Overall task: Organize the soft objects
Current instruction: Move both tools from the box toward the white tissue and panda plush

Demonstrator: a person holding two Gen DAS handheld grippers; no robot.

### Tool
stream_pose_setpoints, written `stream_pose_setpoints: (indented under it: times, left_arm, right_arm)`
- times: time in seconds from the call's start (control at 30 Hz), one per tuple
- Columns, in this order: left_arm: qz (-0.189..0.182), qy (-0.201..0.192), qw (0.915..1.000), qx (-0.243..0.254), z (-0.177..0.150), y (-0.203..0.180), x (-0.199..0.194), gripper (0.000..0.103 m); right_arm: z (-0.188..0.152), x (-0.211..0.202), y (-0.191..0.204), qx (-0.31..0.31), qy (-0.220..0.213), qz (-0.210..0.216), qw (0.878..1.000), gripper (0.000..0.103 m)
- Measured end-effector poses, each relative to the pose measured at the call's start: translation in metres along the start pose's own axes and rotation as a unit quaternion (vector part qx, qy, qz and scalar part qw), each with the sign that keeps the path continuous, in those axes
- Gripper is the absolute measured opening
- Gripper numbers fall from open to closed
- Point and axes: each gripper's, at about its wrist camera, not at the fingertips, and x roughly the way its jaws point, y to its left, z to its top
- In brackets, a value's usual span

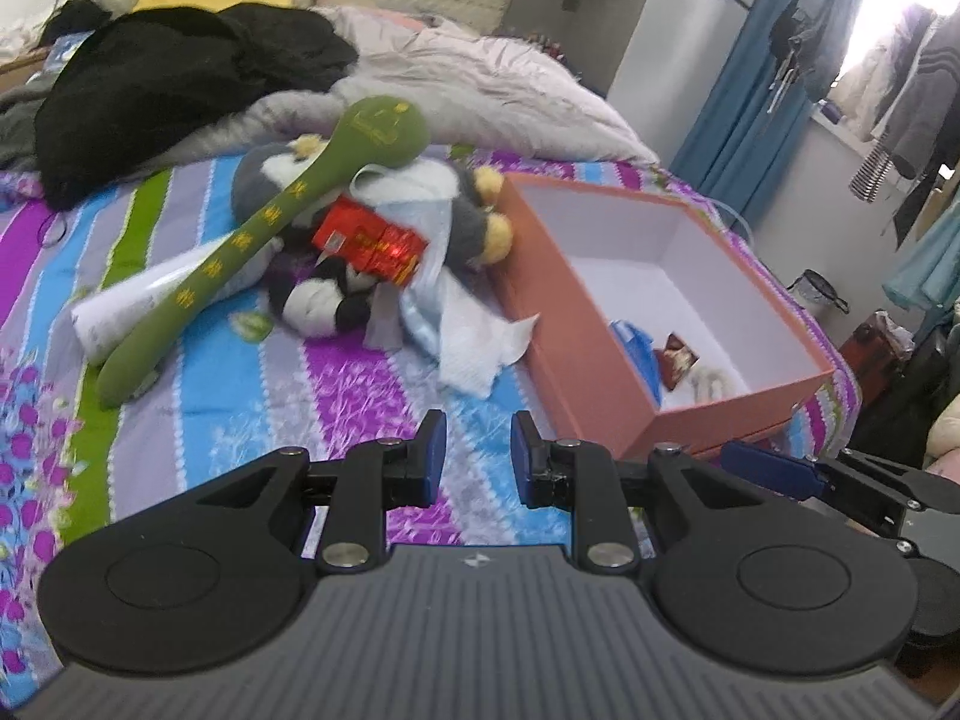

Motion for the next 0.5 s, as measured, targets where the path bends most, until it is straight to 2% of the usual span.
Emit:
stream_pose_setpoints:
  times: [0.37, 0.5]
  left_arm:
    - [0.019, 0.014, 0.9991, -0.035, -0.015, 0.042, 0.014, 0.027]
    - [0.024, 0.018, 0.9986, -0.044, -0.013, 0.059, 0.03, 0.032]
  right_arm:
    - [-0.009, 0.027, 0.02, -0.021, 0.025, 0.004, 0.999, 0.047]
    - [-0.005, 0.048, 0.027, -0.031, 0.033, 0.014, 0.999, 0.047]
